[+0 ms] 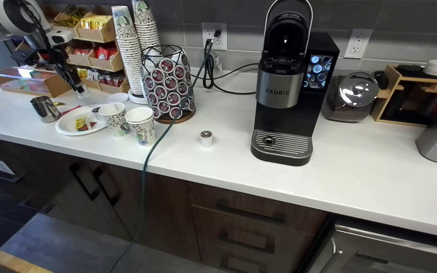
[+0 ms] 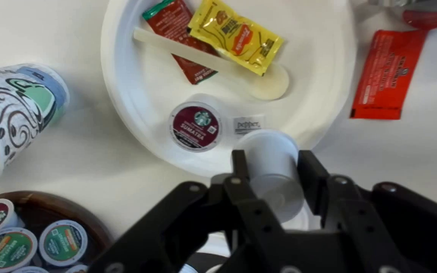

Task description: Move one pod from the plate to the jug

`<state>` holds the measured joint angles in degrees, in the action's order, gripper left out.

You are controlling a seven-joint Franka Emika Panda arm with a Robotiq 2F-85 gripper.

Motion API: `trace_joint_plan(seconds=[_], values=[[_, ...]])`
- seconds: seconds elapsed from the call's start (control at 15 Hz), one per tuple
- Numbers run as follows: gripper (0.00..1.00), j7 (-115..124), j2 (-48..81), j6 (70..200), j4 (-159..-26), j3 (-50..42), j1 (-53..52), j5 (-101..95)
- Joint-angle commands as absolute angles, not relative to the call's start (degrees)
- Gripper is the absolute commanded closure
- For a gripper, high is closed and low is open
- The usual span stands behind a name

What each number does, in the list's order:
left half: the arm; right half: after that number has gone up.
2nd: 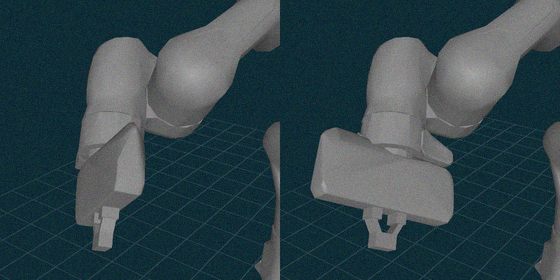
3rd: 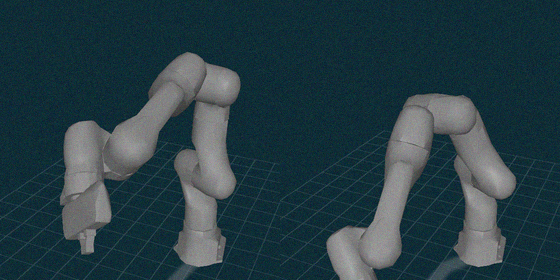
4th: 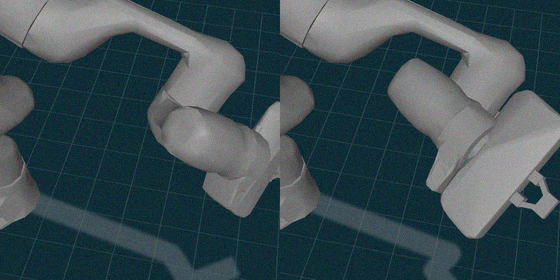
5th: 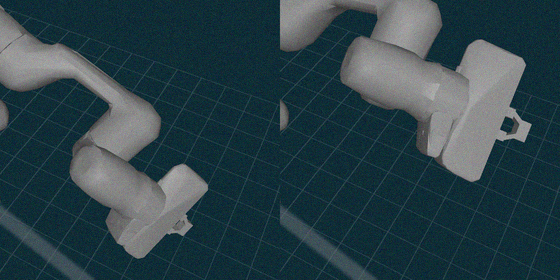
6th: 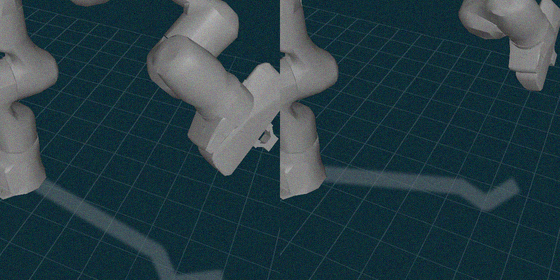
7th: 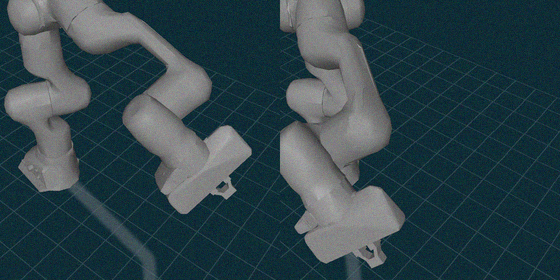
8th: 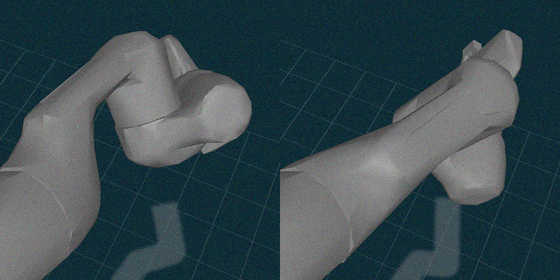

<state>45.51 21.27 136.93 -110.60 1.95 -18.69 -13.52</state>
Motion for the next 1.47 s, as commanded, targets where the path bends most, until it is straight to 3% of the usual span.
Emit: trace_joint_plan(seconds=[0.0, 0.27, 0.93, 1.4], values=[[0.87, 41.03, 17.74, 138.49, -113.18, 5.03, -19.41, -13.24], [0.87, 32.80, 18.27, 137.06, -110.99, 9.47, -20.74, -12.42], [0.87, 22.30, 20.41, 128.09, -106.81, 11.27, -24.76, -15.52], [0.87, 19.22, 21.94, 128.64, -105.29, 11.42, -25.22, -16.50]])
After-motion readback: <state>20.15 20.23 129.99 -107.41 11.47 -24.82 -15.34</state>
